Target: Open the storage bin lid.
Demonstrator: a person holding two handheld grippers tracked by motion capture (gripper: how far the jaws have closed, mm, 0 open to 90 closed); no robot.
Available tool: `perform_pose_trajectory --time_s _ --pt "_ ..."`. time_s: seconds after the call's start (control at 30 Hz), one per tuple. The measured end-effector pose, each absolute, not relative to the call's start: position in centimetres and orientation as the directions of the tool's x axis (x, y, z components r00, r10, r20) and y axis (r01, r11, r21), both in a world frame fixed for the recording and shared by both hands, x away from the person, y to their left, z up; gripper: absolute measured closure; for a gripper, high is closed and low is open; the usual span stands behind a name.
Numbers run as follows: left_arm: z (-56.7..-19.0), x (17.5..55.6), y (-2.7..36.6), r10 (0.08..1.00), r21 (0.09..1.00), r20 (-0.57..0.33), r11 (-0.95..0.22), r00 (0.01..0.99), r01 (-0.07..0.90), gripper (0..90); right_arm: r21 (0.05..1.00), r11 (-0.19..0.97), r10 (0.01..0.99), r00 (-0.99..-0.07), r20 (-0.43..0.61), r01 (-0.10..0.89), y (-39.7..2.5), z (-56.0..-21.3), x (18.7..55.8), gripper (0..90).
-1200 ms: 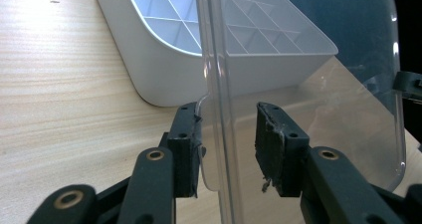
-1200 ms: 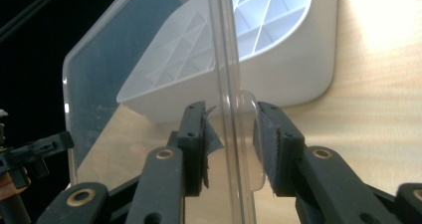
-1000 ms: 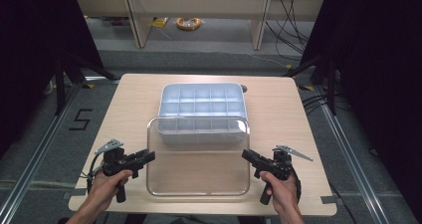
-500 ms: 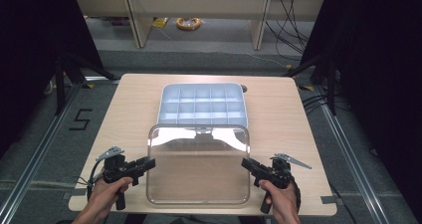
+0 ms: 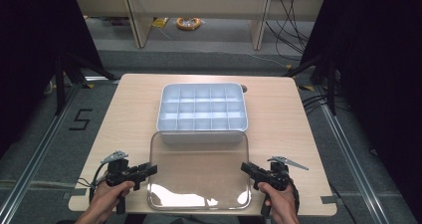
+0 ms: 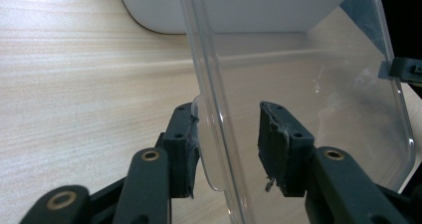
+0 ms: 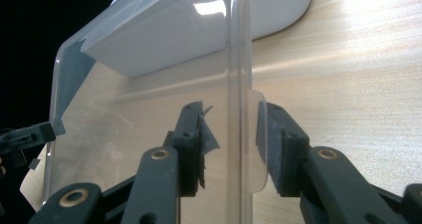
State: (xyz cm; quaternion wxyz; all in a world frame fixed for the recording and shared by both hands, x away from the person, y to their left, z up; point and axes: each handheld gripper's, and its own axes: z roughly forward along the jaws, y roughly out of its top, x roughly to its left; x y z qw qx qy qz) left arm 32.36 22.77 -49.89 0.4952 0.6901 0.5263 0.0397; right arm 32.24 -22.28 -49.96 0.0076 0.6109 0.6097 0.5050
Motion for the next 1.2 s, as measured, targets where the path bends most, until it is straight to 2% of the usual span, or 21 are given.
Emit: perform_pose_trajectory --time_s 0.1,0.6,0.8,0.9,0.97,1.0,1.2 --pt "-50.1 32.3 22.9 0.760 0.713 -0.469 0.024 0.451 0.701 58.5 0.660 -0.214 0.768 -0.293 0.569 0.720 -22.5 -50.4 32.4 63.3" --pt "-50.4 32.1 22.8 0.760 0.693 -0.468 -0.001 0.451 0.721 56.7 0.646 -0.187 0.772 -0.296 0.562 0.740 -22.4 -50.9 32.1 61.6" --pt "-50.3 31.4 22.5 0.763 0.707 -0.439 -0.032 0.475 0.706 55.8 0.650 -0.183 0.782 -0.292 0.551 0.737 -22.4 -50.7 31.7 60.6" --pt "-50.6 31.5 22.5 0.763 0.689 -0.455 -0.025 0.459 0.724 55.8 0.655 -0.174 0.788 -0.294 0.540 0.736 -22.5 -50.8 31.8 60.6" --pt "-50.7 31.6 22.5 0.762 0.682 -0.464 -0.018 0.452 0.731 55.8 0.607 -0.207 0.770 -0.255 0.585 0.768 -22.2 -50.7 31.6 60.5" --pt "-50.7 31.6 22.5 0.762 0.682 -0.464 -0.018 0.452 0.731 55.7 0.639 -0.174 0.785 -0.286 0.550 0.750 -22.4 -51.1 31.8 60.4" --pt "-51.0 32.2 22.6 0.774 0.661 -0.466 -0.019 0.429 0.750 54.6 0.627 -0.168 0.784 -0.282 0.553 0.761 -22.2 -51.5 32.1 59.3"
